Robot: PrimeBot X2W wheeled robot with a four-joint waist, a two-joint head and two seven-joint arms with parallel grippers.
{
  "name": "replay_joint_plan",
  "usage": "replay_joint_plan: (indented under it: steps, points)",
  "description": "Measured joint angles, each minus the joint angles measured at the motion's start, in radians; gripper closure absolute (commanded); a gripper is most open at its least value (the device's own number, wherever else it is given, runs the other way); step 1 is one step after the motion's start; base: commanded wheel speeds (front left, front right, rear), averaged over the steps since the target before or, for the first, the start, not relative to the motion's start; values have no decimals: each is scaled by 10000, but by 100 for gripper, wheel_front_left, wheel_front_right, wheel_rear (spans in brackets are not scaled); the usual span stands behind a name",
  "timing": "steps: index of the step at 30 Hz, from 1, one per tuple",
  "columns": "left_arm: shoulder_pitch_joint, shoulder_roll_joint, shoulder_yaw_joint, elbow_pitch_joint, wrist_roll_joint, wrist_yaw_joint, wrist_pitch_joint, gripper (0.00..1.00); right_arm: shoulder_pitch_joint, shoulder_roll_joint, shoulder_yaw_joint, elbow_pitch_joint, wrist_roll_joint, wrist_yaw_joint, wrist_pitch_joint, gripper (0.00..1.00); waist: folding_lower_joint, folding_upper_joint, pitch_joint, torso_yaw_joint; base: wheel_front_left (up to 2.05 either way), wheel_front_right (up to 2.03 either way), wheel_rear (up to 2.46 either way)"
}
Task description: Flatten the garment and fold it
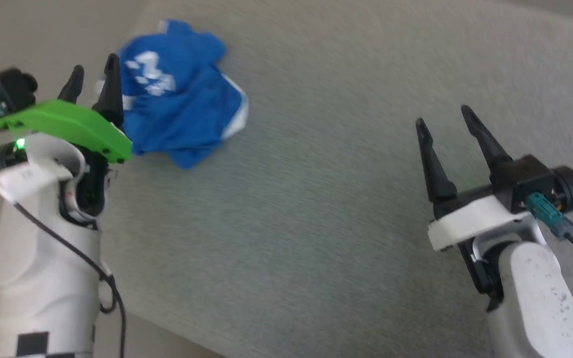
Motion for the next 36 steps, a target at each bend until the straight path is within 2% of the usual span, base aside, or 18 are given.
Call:
replay_joint_plan:
  steps: [4,10,12,13,14,15,18,21,24,27,31,36]
  points:
    - [-216,316,104,451,-485,54,1521,0,-300,10,79,27,-17,0,-167,0,1,0,762,-585,0,0,0]
    - [-196,805,19,1035,-639,777,3841,0,-531,2,-13,270,90,-2,-462,0,0,1,1663,-1534,0,0,0]
    - [-154,1116,82,943,-713,867,4454,0,-574,21,4,311,171,2,-617,0,-2,1,1838,-1808,0,0,0]
    - [-131,1260,105,840,-746,899,4702,35,-603,50,0,355,215,2,-685,0,-2,1,1911,-1945,0,0,0]
    - [-86,1407,134,708,-748,903,4834,75,-626,88,10,399,255,4,-755,0,-2,1,1966,-2074,0,0,0]
    - [-36,1490,180,581,-746,907,4826,100,-651,98,10,441,278,4,-792,0,-2,1,1991,-2164,0,0,0]
    - [206,1588,230,249,-525,997,4080,100,-679,111,12,656,437,4,-938,0,-2,0,1892,-2353,0,0,0]
    - [557,1505,355,10,-86,1127,2314,100,-613,88,10,997,579,2,-1053,0,-1,0,1610,-2474,0,0,0]
    - [641,1603,462,-407,842,1289,-98,100,-305,54,-69,1384,790,2,-1139,0,-1,0,1153,-2578,0,0,0]
    - [576,1760,422,-692,1436,1298,-1563,100,145,29,-311,1685,997,2,-1193,0,-1,0,608,-2639,0,0,0]
    - [440,1778,42,-1160,1898,1252,-2387,100,678,2,-709,1935,1202,0,-1281,0,-1,1,-249,-2651,0,0,0]
    - [97,1680,-742,-2080,2211,1034,-2548,100,1188,12,-1085,1969,1300,0,-1306,0,-2,0,-1446,-2693,0,0,0]
